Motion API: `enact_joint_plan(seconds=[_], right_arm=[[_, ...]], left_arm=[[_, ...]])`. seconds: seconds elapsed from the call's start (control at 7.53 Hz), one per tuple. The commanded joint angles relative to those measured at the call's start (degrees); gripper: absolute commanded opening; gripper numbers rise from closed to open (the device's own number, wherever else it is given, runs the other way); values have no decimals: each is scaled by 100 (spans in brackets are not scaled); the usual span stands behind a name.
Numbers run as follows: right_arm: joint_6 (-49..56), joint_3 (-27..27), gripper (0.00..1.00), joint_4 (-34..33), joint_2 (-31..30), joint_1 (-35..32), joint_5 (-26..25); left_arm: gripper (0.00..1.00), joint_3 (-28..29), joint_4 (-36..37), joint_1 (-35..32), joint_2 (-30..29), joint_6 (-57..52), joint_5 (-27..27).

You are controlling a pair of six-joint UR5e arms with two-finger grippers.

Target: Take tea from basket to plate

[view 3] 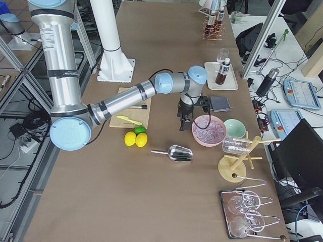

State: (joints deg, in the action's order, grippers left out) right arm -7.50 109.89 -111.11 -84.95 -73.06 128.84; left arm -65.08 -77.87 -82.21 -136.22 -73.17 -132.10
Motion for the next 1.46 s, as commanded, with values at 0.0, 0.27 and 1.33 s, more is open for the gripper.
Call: enact_joint_plan(seconds=[0.0,0.27,1.33], right_arm=[[1918,-823,100,983,-1189,-1433,1],[2208,-1127,100,1074,-1287,-2130,-52],[2130,-1743,100,1857,-1331,-2160,544]], left_arm=[[0,22,9,-14,-1,22,0],[65,4,17,-6,-1,22,0],[98,-2089,980,-207,822,318,-26]])
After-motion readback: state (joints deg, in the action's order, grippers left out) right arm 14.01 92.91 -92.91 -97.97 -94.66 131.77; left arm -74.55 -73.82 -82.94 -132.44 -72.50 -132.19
